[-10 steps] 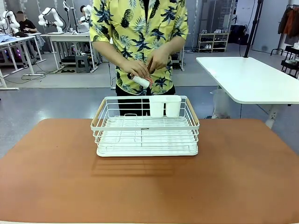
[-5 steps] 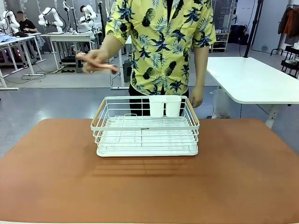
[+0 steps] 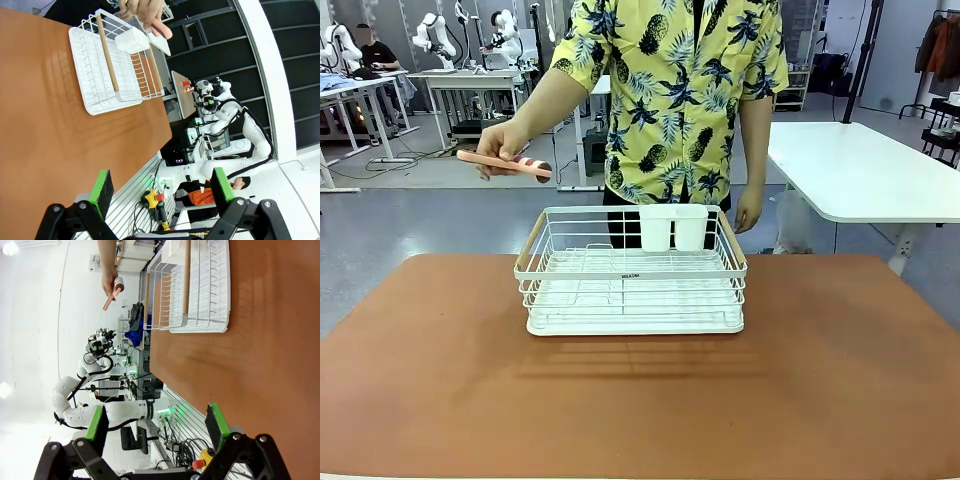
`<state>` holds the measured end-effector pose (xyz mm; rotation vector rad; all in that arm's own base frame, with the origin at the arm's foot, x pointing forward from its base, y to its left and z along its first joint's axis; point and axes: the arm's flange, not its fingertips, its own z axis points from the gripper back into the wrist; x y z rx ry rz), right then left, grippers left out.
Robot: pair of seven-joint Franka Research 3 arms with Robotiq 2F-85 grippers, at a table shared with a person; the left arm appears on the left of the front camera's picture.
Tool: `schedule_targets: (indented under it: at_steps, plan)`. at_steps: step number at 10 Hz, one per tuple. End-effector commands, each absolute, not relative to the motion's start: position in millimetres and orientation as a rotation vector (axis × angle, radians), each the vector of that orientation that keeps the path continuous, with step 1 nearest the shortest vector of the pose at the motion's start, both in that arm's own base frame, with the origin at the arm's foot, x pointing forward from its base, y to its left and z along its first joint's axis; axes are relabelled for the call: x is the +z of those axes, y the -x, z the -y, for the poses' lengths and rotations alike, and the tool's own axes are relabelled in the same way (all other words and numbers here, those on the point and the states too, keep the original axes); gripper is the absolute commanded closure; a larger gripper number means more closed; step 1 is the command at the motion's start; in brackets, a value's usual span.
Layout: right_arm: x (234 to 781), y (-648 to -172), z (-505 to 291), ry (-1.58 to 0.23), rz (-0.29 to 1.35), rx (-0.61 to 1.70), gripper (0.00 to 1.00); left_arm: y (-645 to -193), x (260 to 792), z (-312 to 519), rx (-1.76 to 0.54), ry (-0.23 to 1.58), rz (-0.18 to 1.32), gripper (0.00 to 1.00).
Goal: Clean the table.
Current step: Pick up the Lint Roller when the human hands it over.
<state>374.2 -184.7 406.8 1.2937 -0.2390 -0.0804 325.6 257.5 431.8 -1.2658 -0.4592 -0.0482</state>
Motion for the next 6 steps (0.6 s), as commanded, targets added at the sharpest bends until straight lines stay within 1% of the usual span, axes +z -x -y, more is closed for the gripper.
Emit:
schedule_targets:
  at_steps: [1, 2, 3, 6]
  plan:
    - [408.7, -374.1, 183.7, -1.299, 0.242, -0.073, 0.00, -323.9, 433.5, -259.0, -0.053, 1.271, 0.469, 0.00]
    - [408.7, -374.1, 183.7, -1.299, 0.242, -0.073, 0.00, -325.6, 431.8, -257.5, -0.048, 1.266, 0.459, 0.00]
    - [408.7, -374.1, 183.7, -1.299, 0.242, -0.073, 0.00, -336.1, 449.6, -243.6, -0.031, 1.163, 0.465, 0.00]
    - [408.7, -374.1, 183.7, -1.299, 0.242, -0.073, 0.00, -370.3, 505.3, -214.2, 0.115, 1.152, 0.353, 0.00]
